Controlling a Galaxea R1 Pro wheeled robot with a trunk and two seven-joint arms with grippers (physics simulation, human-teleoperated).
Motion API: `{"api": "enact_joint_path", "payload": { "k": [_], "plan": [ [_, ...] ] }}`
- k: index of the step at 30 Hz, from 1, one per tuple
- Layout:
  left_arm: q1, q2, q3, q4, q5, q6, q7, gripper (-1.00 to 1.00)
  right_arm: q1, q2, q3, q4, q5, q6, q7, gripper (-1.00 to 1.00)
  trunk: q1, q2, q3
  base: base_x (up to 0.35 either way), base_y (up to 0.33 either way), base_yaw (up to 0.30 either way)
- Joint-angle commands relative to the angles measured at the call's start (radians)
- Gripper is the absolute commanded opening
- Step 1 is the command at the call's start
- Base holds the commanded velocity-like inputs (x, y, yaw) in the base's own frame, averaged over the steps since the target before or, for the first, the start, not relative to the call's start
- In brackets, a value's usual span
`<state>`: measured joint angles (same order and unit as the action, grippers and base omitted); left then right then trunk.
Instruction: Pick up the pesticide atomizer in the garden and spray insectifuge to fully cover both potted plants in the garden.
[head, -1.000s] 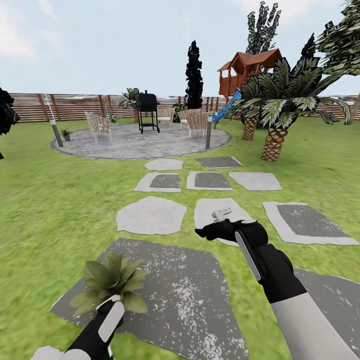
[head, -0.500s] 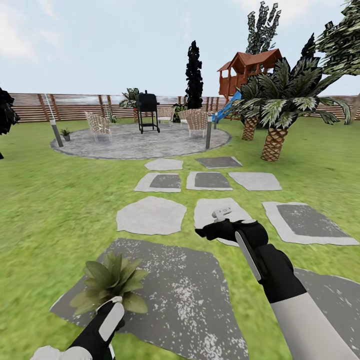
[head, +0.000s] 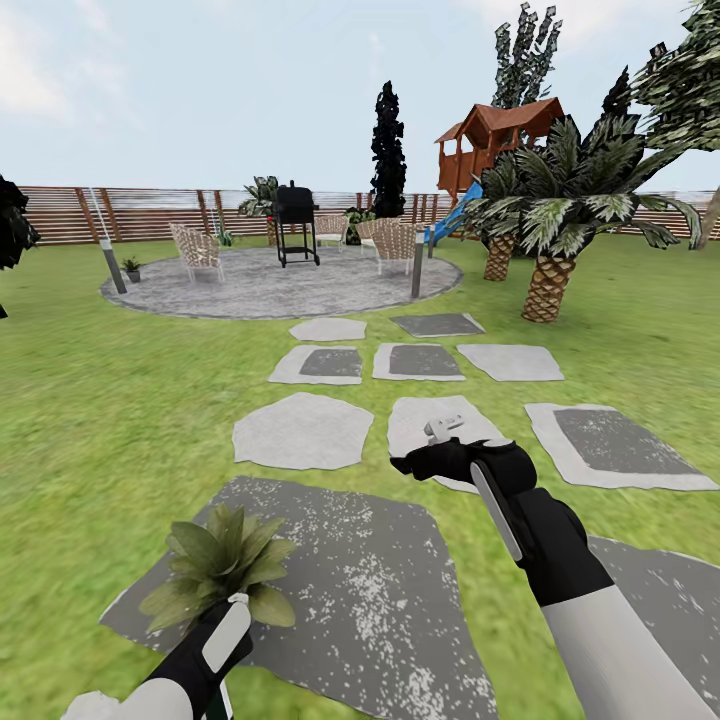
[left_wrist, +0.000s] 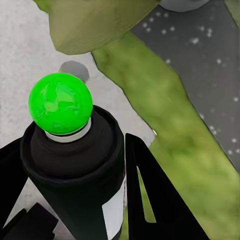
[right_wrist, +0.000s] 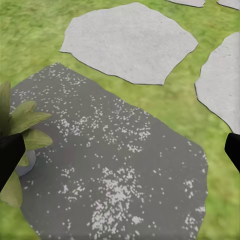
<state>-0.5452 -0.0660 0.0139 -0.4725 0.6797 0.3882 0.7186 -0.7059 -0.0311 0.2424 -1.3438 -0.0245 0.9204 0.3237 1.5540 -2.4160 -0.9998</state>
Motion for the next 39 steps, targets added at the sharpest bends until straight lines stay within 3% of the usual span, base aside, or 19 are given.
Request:
{"api": "enact_joint_path", "payload": {
  "k": [1, 5, 8, 12, 21, 24, 28, 31, 34, 36, 37, 39],
  "plan": [
    [0.0, 0.0, 0.0, 0.0, 0.0, 0.0, 0.0, -1.0, 0.0, 0.0, 0.0, 0.0, 0.0, 0.0, 0.0, 1.0, 0.0, 0.0, 0.0, 0.0, 0.0, 0.0],
    [0.0, -0.001, 0.001, -0.005, -0.003, -0.011, 0.0, -1.0, 0.0, 0.0, 0.0, 0.001, 0.0, 0.0, 0.0, 1.0, 0.0, 0.0, 0.0, 0.0, 0.0, 0.0],
    [0.001, -0.004, 0.002, -0.039, -0.006, -0.087, 0.01, -1.0, 0.0, 0.0, 0.0, 0.003, 0.0, 0.0, -0.001, 1.0, 0.0, 0.0, 0.0, 0.0, 0.0, 0.0],
    [0.011, -0.008, 0.0, -0.105, -0.006, -0.114, 0.03, -1.0, 0.0, 0.0, 0.0, 0.004, 0.0, 0.0, -0.002, 1.0, 0.0, 0.0, 0.0, 0.0, 0.0, 0.0],
    [0.014, -0.022, -0.006, -0.126, -0.009, -0.066, 0.032, -1.0, 0.0, -0.001, 0.0, 0.005, 0.0, 0.0, -0.002, 1.0, 0.0, 0.0, 0.0, 0.0, 0.0, 0.0],
    [0.014, -0.038, -0.01, -0.129, -0.012, -0.07, 0.025, -1.0, 0.0, 0.0, 0.0, 0.005, 0.0, 0.0, -0.002, 1.0, 0.0, 0.0, 0.0, 0.0, 0.0, 0.0],
    [0.014, -0.04, -0.013, -0.137, -0.015, -0.074, 0.019, -1.0, 0.0, 0.0, 0.001, 0.006, 0.0, 0.0, -0.002, 1.0, 0.0, 0.0, 0.0, -0.101, -0.047, 0.0],
    [0.017, -0.04, -0.058, -0.162, -0.015, -0.079, 0.006, -1.0, 0.0, 0.0, 0.0, 0.006, 0.0, 0.0, -0.002, 1.0, 0.0, 0.0, 0.0, -0.184, -0.055, 0.0],
    [0.021, -0.04, -0.103, -0.174, -0.014, -0.137, 0.008, -1.0, 0.0, 0.0, 0.001, 0.006, 0.0, 0.0, -0.002, 1.0, 0.0, 0.0, 0.0, -0.018, -0.005, 0.0],
    [0.025, -0.041, -0.153, -0.187, -0.014, -0.159, 0.013, -1.0, 0.0, 0.0, 0.001, 0.006, 0.0, 0.0, -0.002, 1.0, 0.0, 0.0, 0.0, -0.003, -0.001, 0.0],
    [0.026, -0.041, -0.214, -0.215, -0.01, -0.171, 0.017, -1.0, 0.0, 0.0, 0.001, 0.004, 0.0, 0.0, -0.002, 1.0, 0.0, 0.0, 0.0, 0.0, 0.0, 0.0],
    [0.027, -0.05, -0.24, -0.221, -0.008, -0.171, 0.019, -1.0, 0.0, 0.0, 0.001, 0.003, 0.0, 0.0, -0.002, 1.0, 0.0, 0.0, 0.0, 0.0, 0.0, 0.0]
  ]
}}
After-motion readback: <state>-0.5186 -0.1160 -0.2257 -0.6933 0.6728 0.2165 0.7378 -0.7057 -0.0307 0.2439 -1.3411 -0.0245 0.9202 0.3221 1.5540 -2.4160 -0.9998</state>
